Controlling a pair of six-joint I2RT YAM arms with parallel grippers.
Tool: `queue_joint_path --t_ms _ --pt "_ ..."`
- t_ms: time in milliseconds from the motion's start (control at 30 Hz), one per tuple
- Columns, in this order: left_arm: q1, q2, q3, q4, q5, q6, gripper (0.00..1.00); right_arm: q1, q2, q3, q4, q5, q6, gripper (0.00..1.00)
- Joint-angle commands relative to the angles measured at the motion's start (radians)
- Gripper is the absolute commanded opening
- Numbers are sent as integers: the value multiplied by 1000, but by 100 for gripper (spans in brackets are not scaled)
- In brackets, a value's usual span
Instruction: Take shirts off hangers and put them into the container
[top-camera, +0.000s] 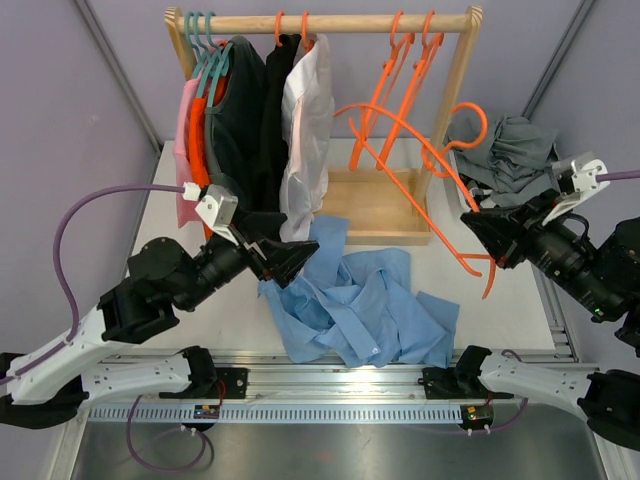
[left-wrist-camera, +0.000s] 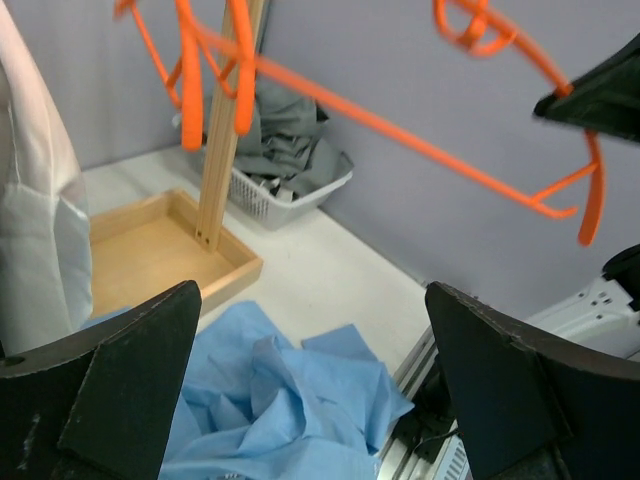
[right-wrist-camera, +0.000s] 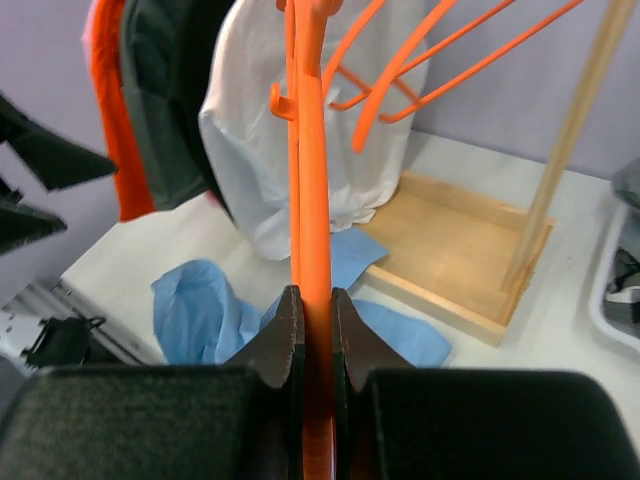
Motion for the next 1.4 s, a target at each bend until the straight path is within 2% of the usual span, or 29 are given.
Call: queue_joint_path --t_ms 0,167,300,533,767,1367 --pt "-5 -15 -12 13 -40 -24 99 3 38 2 154 176 -69 0" --pt "-5 -23 -23 8 -45 -27 99 3 108 -35 332 335 -106 0" --pt "-5 -43 -40 2 -49 -34 99 3 206 -17 398 432 -98 0" --pt "-5 -107 -80 -9 -75 -47 99 3 381 126 375 579 -60 0" --pt "-5 -147 -114 -4 -91 -54 99 3 464 227 371 606 -32 0" --pt "-5 -152 -141 25 -80 -70 99 3 703 419 427 518 -92 0"
